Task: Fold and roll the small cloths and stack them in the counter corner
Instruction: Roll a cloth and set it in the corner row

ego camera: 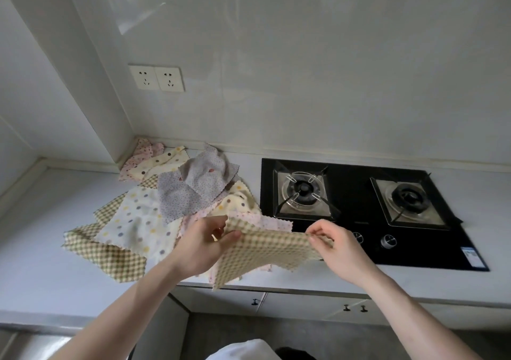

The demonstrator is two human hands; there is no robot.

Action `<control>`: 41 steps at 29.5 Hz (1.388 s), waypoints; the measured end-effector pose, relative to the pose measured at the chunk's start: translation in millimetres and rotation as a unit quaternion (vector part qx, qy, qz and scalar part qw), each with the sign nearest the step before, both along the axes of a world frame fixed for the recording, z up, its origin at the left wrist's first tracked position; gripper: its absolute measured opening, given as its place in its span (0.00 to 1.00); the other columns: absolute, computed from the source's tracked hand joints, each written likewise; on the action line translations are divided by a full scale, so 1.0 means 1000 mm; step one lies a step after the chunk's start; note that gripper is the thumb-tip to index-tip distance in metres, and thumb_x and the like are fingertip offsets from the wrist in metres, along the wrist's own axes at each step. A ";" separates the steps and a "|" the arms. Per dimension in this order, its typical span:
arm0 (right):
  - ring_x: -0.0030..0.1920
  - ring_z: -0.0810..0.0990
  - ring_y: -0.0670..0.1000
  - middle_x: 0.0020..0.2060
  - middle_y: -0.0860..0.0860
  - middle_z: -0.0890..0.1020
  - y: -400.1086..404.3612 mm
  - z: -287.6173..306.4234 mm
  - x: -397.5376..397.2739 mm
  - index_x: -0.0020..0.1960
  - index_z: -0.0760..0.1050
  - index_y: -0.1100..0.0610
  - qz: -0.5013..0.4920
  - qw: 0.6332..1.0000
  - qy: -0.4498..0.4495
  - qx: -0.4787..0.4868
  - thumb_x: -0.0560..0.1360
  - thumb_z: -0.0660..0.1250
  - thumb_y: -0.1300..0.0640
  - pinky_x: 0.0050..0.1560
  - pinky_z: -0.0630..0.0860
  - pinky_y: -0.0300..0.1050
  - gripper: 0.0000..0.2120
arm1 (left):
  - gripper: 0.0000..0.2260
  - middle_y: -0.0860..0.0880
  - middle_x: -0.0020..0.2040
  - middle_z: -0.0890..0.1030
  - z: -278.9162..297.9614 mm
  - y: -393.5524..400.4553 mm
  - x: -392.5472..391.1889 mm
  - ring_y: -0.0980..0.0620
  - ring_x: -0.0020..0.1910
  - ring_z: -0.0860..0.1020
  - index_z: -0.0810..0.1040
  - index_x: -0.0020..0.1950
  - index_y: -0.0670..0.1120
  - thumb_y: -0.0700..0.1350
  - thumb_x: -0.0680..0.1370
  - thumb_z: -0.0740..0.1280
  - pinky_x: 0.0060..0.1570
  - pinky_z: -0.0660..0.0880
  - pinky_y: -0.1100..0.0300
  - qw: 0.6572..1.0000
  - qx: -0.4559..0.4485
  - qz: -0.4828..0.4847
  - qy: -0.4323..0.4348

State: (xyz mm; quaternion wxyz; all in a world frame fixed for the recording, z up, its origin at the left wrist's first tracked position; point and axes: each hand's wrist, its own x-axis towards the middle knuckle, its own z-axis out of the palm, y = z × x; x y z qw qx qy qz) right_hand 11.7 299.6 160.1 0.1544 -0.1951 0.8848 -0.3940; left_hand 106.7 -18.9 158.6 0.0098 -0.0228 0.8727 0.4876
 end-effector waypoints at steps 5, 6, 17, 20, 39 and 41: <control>0.50 0.80 0.35 0.47 0.37 0.83 0.007 -0.016 -0.026 0.53 0.79 0.45 -0.055 0.998 0.021 -0.011 0.80 0.69 0.52 0.47 0.78 0.37 0.03 | 0.10 0.47 0.41 0.85 -0.011 0.021 -0.029 0.56 0.36 0.79 0.82 0.45 0.46 0.51 0.80 0.70 0.40 0.75 0.57 0.999 0.006 0.041 -0.027; 0.51 0.80 0.35 0.48 0.38 0.84 0.006 -0.022 -0.031 0.53 0.80 0.44 -0.062 0.998 0.020 -0.010 0.80 0.69 0.52 0.47 0.77 0.37 0.03 | 0.10 0.46 0.39 0.84 -0.018 0.023 -0.035 0.56 0.35 0.78 0.81 0.44 0.45 0.51 0.80 0.71 0.39 0.74 0.57 0.998 -0.008 0.054 -0.032; 0.52 0.81 0.42 0.47 0.39 0.83 0.003 -0.196 -0.116 0.53 0.79 0.43 -0.103 0.993 0.056 0.006 0.78 0.71 0.52 0.51 0.80 0.41 0.06 | 0.10 0.53 0.33 0.80 -0.203 0.040 -0.130 0.51 0.35 0.79 0.75 0.37 0.50 0.51 0.76 0.71 0.37 0.77 0.53 0.983 -0.082 0.154 -0.055; 0.48 0.82 0.39 0.47 0.39 0.83 0.004 -0.239 -0.119 0.54 0.78 0.41 -0.130 0.983 0.129 -0.016 0.78 0.71 0.51 0.49 0.81 0.42 0.06 | 0.14 0.53 0.31 0.78 -0.244 0.044 -0.134 0.56 0.33 0.76 0.72 0.37 0.50 0.55 0.75 0.70 0.31 0.66 0.66 0.959 -0.181 0.214 0.028; 0.47 0.82 0.47 0.39 0.41 0.84 0.026 -0.228 -0.093 0.45 0.85 0.45 -0.218 0.942 0.229 -0.111 0.75 0.74 0.48 0.47 0.75 0.42 0.03 | 0.09 0.52 0.34 0.82 -0.205 0.052 -0.101 0.54 0.27 0.71 0.82 0.43 0.44 0.48 0.79 0.71 0.26 0.66 0.63 0.984 -0.019 0.163 0.070; 0.47 0.83 0.46 0.39 0.42 0.84 0.030 -0.214 -0.087 0.44 0.85 0.46 -0.214 0.945 0.225 -0.108 0.74 0.74 0.49 0.49 0.78 0.43 0.02 | 0.08 0.50 0.39 0.85 -0.190 0.057 -0.093 0.52 0.29 0.76 0.81 0.44 0.43 0.45 0.80 0.70 0.27 0.67 0.62 0.985 0.004 0.156 0.071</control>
